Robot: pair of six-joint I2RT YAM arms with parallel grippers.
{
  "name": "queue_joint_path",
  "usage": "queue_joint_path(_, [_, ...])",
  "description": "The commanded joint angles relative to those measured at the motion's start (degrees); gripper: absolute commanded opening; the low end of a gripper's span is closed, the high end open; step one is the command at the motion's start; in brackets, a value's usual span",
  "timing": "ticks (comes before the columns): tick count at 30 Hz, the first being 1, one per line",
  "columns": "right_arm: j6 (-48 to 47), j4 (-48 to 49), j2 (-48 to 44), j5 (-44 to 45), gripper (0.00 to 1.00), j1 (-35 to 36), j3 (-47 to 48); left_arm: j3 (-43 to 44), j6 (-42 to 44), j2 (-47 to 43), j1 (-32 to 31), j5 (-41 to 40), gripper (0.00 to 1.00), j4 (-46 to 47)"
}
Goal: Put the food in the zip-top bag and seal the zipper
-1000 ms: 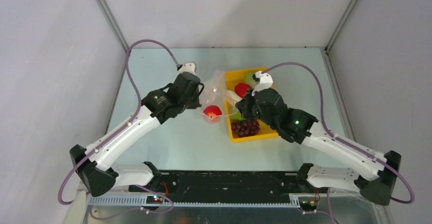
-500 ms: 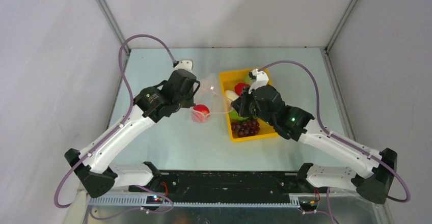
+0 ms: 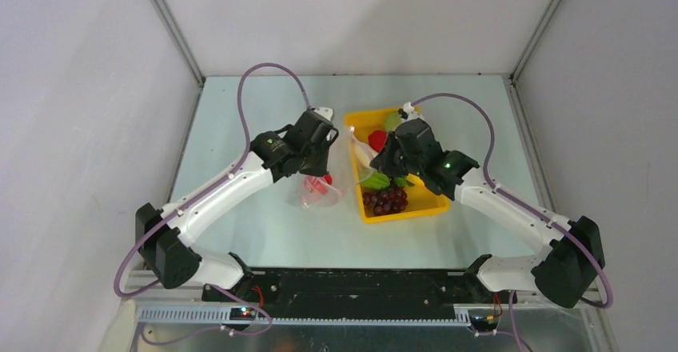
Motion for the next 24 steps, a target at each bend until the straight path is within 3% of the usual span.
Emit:
queue_joint_path(1, [1.2, -0.3, 0.3, -2.2, 0.00, -1.3, 0.6, -0.7, 0.9, -3.4, 0.2, 0.8, 0.25, 3.5])
queue_joint_path(9, [-0.5, 0.4, -0.1, -3.2, 0.00, -1.5, 0.6, -1.6, 1.0, -3.2, 0.2, 2.1, 0.36, 3.1])
queue_joint_path(15, [-1.3, 0.4, 0.1, -4.6, 0.00, -1.6, 0.6, -3.8, 1.2, -8.4, 0.1, 5.4, 0.42, 6.4])
queue_joint_path(24, [-2.5, 0.3, 0.0, -4.9, 0.00, -0.8, 0.6, -4.5, 0.9, -11.6, 0.0, 2.2, 0.44, 3.5])
